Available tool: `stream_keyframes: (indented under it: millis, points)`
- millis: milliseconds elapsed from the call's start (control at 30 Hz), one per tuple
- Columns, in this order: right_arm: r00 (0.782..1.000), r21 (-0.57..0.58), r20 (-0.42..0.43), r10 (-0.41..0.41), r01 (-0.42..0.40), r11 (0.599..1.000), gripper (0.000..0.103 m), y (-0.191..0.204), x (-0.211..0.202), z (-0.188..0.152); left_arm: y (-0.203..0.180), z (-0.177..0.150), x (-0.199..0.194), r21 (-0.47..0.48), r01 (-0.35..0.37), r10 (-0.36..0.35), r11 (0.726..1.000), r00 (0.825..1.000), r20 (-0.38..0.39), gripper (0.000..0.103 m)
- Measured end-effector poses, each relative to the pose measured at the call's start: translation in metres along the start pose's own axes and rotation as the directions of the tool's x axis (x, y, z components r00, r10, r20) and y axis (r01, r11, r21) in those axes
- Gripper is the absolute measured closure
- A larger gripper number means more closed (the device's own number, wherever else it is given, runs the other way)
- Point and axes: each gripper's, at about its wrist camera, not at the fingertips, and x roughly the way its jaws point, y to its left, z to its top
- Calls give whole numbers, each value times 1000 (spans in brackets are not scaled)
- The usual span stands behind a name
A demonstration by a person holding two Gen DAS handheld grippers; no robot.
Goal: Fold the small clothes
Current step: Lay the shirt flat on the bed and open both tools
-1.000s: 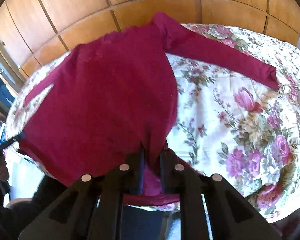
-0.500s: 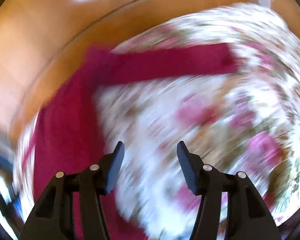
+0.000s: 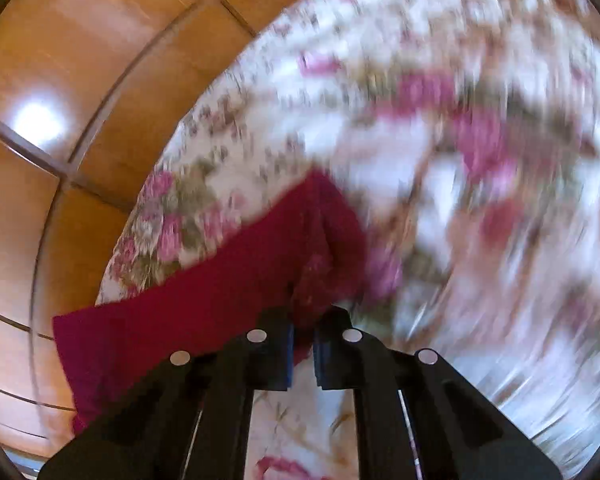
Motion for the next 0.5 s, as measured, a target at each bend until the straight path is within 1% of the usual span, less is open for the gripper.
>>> stream_keyframes:
  millis: [67, 133, 167, 233, 333, 367, 400, 433, 467, 500]
  points:
    - [995, -42, 90, -42, 46, 998, 97, -1, -13, 24, -10, 1, 16, 39, -15, 17, 999, 999, -38, 49]
    - [981, -45, 163, -105, 114, 992, 97, -10, -24, 46, -15, 1, 28, 64, -24, 28, 998, 998, -64, 49]
    - [976, -40, 178, -125, 134, 990, 97, -16, -28, 56, -15, 1, 33, 71, -35, 40, 997, 997, -72, 49]
    - [974, -38, 166, -152, 160, 986, 97, -22, -23, 76, -14, 0, 44, 81, -53, 61, 995, 993, -100, 49]
    - [958, -108, 156, -242, 260, 960, 97, -14, -5, 83, -16, -2, 47, 103, -75, 85, 992, 992, -98, 49]
    - [961, -123, 136, -243, 259, 958, 96, -11, 4, 83, -17, -1, 47, 110, -82, 93, 990, 991, -96, 49]
    - [965, -141, 114, -236, 250, 958, 89, -11, 8, 79, -20, -1, 47, 115, -89, 99, 989, 991, -93, 49]
    - [963, -150, 110, -244, 259, 954, 81, -10, 10, 75, -21, -2, 46, 115, -93, 104, 989, 991, -89, 49]
    - [966, -153, 115, -233, 249, 956, 54, -9, 8, 70, -21, -3, 45, 114, -94, 104, 989, 991, -86, 49]
    - [971, -152, 118, -207, 224, 963, 34, -9, 6, 65, -20, -3, 43, 109, -92, 102, 990, 991, -83, 49]
